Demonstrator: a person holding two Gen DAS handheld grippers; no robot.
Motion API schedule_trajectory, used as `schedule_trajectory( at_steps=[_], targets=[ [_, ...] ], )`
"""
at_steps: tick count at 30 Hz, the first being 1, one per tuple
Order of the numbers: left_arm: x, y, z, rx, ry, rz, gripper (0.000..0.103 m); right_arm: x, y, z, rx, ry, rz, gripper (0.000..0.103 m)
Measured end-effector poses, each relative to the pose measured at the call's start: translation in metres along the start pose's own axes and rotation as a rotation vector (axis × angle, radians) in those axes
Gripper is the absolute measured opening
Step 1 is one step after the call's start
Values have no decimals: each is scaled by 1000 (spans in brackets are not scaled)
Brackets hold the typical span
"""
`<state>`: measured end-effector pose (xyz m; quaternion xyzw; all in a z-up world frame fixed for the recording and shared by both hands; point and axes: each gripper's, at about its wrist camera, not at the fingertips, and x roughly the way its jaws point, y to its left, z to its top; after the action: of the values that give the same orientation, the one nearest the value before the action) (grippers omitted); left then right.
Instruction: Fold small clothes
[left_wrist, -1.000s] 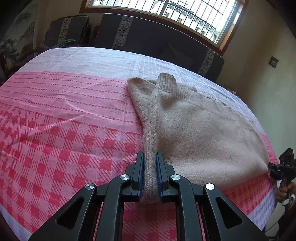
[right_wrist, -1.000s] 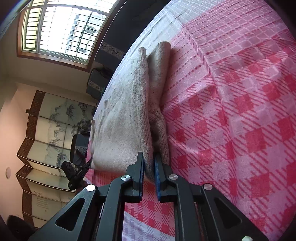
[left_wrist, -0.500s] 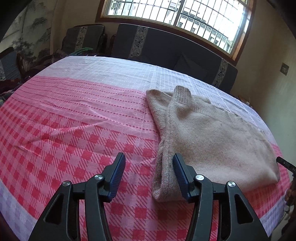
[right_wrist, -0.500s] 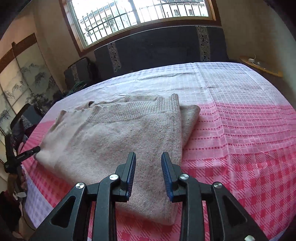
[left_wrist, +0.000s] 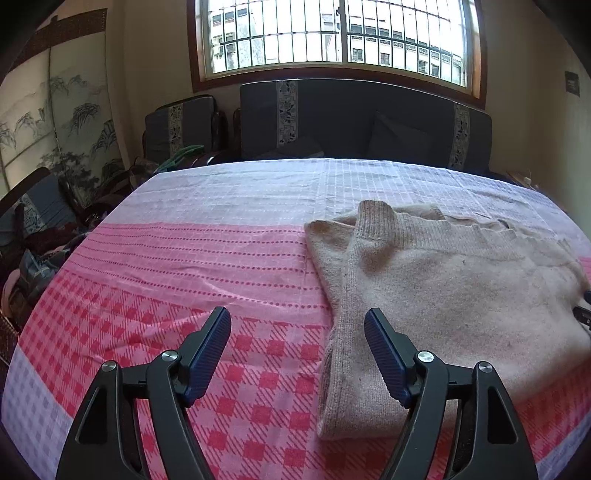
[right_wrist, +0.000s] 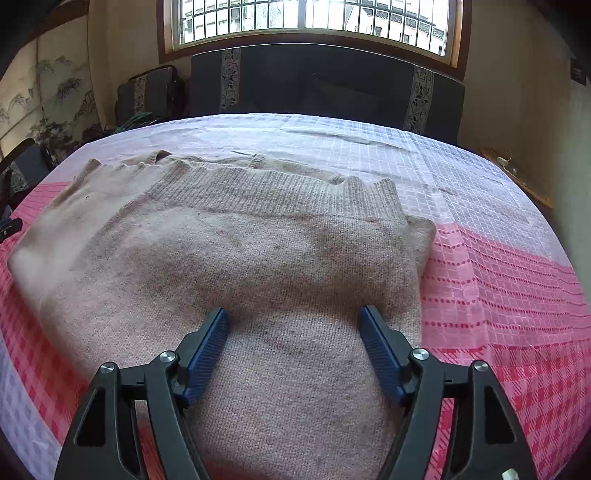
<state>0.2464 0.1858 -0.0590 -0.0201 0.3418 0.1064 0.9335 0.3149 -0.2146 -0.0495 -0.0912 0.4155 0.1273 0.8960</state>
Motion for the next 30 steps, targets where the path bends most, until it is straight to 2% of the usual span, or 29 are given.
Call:
schedule_trajectory(
  at_steps=[2,6,8,12,17,20,24,30],
  targets=[
    [2,-3,4,1,-2,20,79,1,1,-1,-3,6,5,76],
    [10,-7,8,8,19,22,83,3,3,-1,-13,21,58,94],
    [15,-9,9,15,23,31,86,4,8,-1,-34,26,46,94],
    [24,-12,11,22,45,39,89,2,1,-1,-2,18,93,97],
    [29,-10,15,6,42,-11,97,5,7,-1,-30,31,92,103],
    [35,-6,21,3,62,-87,98,4,4,-1,-11,26,115,103],
    [52,13,31,-75,129,-275,98,4,5,-1,-24,31,99,103],
    [77,19,44,-76,209,-423,95,4,6,-1,-23,30,100,103]
  ],
)
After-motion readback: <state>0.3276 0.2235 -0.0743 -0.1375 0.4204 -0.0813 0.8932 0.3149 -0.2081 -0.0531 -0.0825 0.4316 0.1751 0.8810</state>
